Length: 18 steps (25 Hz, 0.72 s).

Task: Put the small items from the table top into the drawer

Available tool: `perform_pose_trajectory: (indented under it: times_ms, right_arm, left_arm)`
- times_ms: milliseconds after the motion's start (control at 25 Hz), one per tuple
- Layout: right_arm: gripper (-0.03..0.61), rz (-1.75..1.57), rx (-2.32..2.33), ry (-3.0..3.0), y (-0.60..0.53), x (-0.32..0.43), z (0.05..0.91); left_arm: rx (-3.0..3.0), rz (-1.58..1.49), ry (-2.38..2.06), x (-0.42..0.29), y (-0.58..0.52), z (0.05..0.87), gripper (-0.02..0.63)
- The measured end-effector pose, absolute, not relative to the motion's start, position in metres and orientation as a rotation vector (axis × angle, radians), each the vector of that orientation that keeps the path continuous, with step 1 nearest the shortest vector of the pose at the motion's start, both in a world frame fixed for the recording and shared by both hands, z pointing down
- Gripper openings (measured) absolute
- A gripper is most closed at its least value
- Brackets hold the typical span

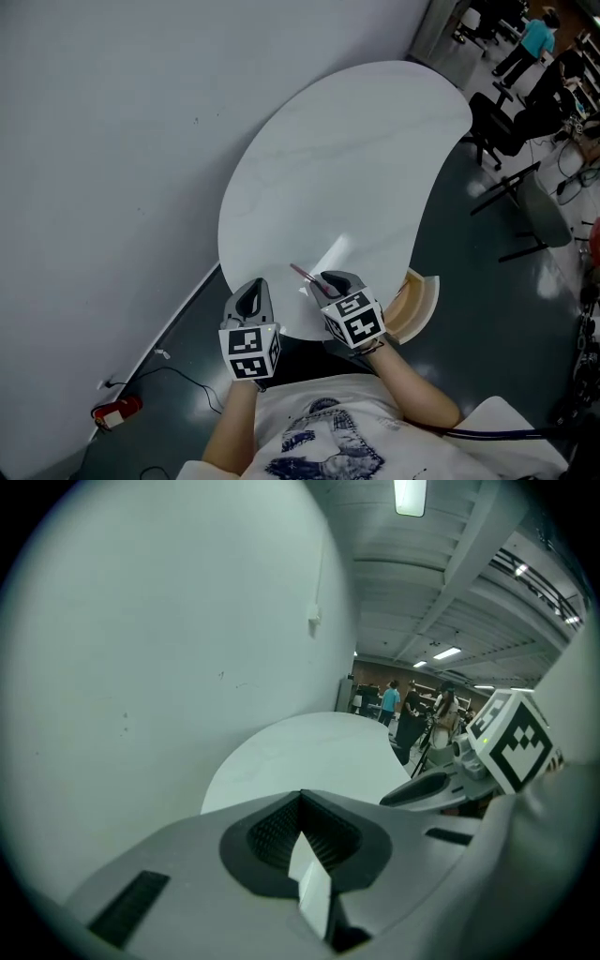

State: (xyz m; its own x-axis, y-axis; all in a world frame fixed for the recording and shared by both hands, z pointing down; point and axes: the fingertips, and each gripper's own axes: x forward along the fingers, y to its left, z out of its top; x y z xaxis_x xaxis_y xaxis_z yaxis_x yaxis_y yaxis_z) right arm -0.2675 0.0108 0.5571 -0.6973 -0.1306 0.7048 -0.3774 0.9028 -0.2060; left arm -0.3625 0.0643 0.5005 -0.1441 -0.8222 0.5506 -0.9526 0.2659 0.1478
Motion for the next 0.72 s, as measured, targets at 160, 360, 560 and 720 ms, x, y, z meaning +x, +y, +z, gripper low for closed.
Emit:
perform_pose_trajectory:
  times_ms: [160,360,560,720]
  right_arm:
    - [0.110,0.392,0.288,-2.281,0.015,-0.273,0.580]
    - [0.110,0.309,0.192,-2.229,0.016,-0.276,0.602]
    - [0.110,0.300,0.150,-2.192,0.013,-0.280,0.620]
    - [0.110,0.294,0.129,-2.164,0.012,-0.286,0.630]
  left_arm:
    - [1.554,0.341,-2.011,-0.364,0.068,0.511,0.025]
    - [1.512,0.362,-2.023,-0.362,0.068,0.516,0.024]
    - [1.464,0.357,-2.034,-0.368,0.069,0.525,0.025]
    - [1.437,0.347,-2.038,-0.376,0.068,0.530,0.023]
